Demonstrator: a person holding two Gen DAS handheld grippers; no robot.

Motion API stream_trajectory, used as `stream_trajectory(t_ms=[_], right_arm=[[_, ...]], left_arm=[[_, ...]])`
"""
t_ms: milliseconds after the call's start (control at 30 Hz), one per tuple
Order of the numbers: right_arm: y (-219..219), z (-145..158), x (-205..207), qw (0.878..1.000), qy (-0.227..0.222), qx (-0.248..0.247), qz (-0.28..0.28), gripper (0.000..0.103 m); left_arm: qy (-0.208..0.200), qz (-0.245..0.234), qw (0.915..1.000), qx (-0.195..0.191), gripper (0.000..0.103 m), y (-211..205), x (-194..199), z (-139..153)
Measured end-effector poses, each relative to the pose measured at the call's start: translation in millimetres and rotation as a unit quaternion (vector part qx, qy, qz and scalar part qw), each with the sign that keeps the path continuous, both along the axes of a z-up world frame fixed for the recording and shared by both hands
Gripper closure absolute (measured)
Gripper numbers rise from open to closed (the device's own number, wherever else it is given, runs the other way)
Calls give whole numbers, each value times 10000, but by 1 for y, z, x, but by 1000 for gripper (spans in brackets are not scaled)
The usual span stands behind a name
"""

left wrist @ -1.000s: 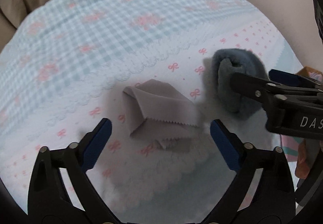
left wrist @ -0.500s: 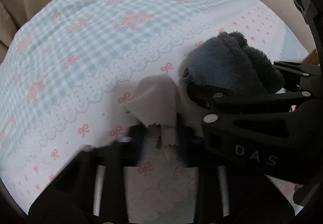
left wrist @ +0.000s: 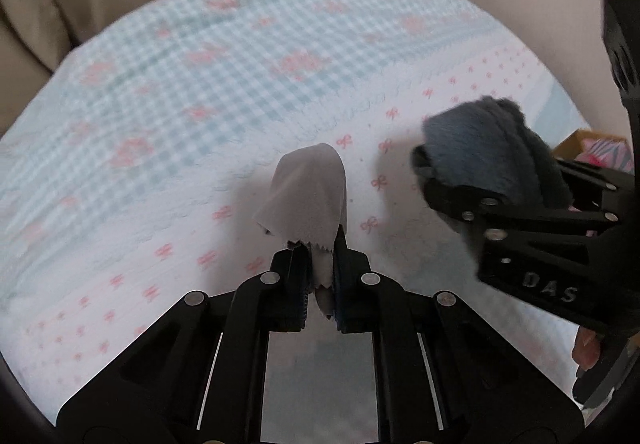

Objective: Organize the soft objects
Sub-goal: 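Grasp the grey cloth with the left tool while the right tool grasps the fuzzy grey sock, then carry the grey cloth and fuzzy sock into the box and open both tools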

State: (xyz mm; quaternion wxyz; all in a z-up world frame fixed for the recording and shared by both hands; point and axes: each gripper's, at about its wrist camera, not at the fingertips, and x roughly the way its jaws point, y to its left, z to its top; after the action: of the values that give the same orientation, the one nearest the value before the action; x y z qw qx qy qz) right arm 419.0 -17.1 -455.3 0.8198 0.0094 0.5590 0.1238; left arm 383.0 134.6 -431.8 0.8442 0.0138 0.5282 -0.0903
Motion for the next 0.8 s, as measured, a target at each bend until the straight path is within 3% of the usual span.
stream_trajectory(t_ms=[300, 533, 800], right_arm=[[-13, 114, -53, 9989, -411, 148, -160, 56], [-51, 210, -105, 9958, -807, 175, -397, 56], [-140, 268, -144, 9899, -1009, 140, -990, 56]], left_arm=[[-473, 107, 9988, -48, 95, -9, -42, 122], [-823, -182, 9960, -280, 95, -63, -77, 218], [-867, -714, 9923, -517, 95, -155, -98, 266]])
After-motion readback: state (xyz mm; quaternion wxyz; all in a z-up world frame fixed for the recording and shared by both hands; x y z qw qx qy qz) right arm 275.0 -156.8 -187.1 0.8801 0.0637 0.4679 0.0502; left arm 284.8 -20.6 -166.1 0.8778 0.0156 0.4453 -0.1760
